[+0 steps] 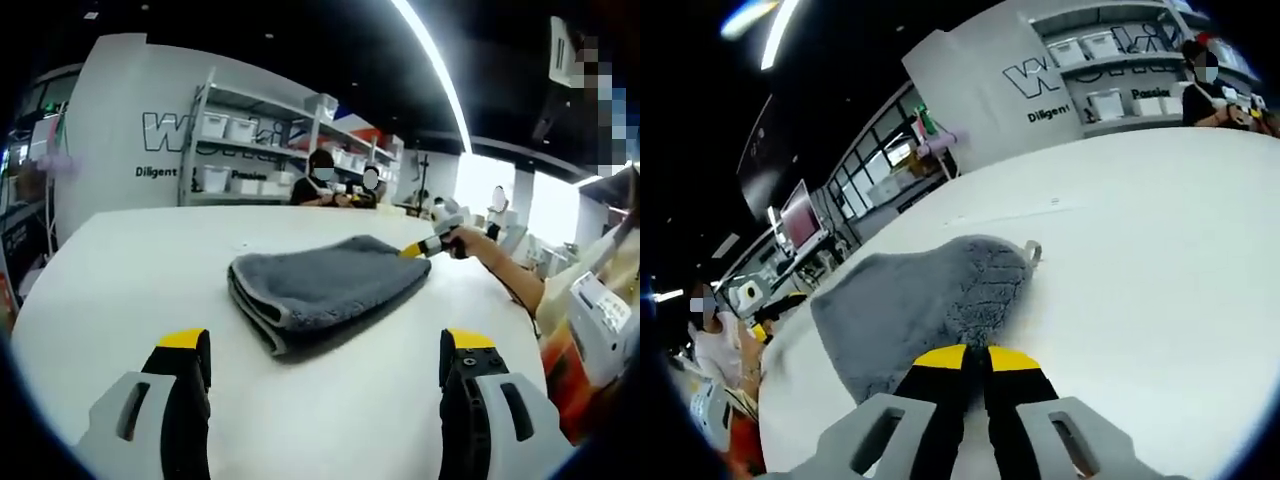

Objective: Fold the towel on the table until its edges align and the towel forms a compact rectangular stack.

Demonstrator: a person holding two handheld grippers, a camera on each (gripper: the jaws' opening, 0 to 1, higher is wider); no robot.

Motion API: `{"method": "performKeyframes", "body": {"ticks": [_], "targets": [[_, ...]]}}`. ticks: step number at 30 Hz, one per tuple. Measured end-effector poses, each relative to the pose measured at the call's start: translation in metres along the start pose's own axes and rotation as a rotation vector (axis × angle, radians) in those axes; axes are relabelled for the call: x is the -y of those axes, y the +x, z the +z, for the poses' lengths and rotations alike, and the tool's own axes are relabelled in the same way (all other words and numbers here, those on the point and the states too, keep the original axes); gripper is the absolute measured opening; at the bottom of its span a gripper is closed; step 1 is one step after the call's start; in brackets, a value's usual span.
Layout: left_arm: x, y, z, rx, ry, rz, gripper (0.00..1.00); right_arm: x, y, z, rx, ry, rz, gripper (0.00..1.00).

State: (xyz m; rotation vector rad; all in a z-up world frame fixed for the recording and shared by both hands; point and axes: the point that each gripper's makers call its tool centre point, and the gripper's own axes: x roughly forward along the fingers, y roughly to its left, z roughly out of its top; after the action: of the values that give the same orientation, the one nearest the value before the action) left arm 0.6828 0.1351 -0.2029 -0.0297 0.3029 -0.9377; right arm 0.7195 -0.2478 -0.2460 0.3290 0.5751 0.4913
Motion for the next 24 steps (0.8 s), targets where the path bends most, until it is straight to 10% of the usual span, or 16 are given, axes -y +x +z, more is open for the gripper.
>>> {"method": "performKeyframes", "body": {"ticks": [24], "targets": [[0.005, 0.005, -0.005, -0.02, 0.007, 0.004, 0.93, 0.054, -0.023, 0.019, 0.06, -0.187, -0.261, 0.07]]}}
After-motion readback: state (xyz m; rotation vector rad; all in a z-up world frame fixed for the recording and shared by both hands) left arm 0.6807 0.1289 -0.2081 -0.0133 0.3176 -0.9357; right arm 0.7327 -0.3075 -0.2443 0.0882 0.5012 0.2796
